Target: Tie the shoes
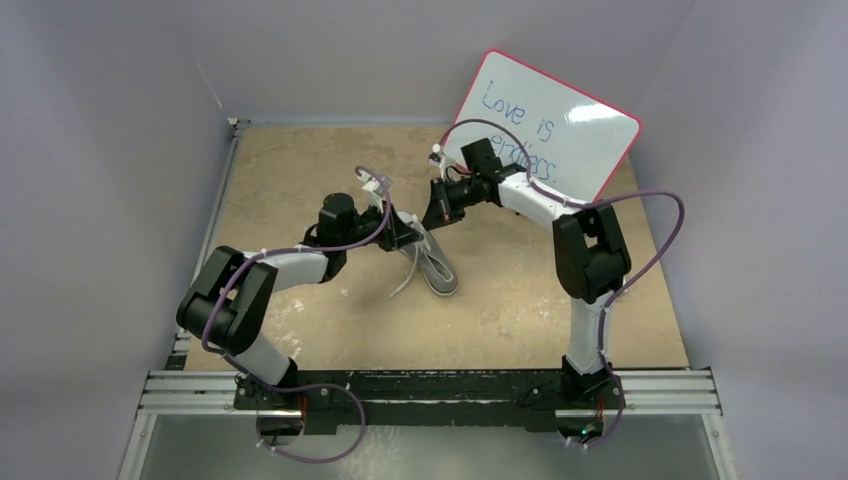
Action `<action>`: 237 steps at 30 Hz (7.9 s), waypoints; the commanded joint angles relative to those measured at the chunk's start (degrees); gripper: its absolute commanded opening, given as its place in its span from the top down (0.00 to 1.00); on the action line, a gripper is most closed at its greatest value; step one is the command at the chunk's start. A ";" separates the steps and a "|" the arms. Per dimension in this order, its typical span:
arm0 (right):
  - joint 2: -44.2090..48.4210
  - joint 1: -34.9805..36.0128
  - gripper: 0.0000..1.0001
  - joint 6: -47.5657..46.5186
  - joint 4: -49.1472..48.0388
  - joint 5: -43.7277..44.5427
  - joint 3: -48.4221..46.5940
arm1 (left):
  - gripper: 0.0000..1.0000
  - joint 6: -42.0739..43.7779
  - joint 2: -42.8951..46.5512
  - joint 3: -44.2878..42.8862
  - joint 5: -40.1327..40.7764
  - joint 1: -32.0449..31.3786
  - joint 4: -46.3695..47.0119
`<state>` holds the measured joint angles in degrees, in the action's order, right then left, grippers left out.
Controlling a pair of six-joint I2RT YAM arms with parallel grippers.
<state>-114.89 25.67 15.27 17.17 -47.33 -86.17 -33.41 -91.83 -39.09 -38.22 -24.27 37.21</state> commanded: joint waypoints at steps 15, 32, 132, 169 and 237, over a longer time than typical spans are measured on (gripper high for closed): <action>-0.23 -0.36 0.99 -5.93 13.49 -9.08 -1.81 | 1.00 1.23 2.97 -0.40 -2.72 1.77 2.65; 17.74 -5.02 0.68 10.64 7.93 4.94 9.82 | 1.00 -0.27 2.90 1.03 -4.76 1.75 2.69; -9.00 0.43 1.00 -42.02 26.14 -23.03 -10.31 | 1.00 4.17 0.66 -4.12 -7.75 2.83 -1.65; -8.74 1.46 1.00 -42.05 18.45 -28.78 -9.63 | 0.83 -3.19 -7.92 -4.47 -9.79 2.91 7.01; -2.51 -1.82 1.00 -70.88 31.20 -37.30 -1.11 | 1.00 -3.34 -9.62 -5.80 -10.98 4.35 2.69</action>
<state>-114.96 23.81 -29.93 20.93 -69.87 -81.28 -38.96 -100.84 -41.91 -48.75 -19.90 40.01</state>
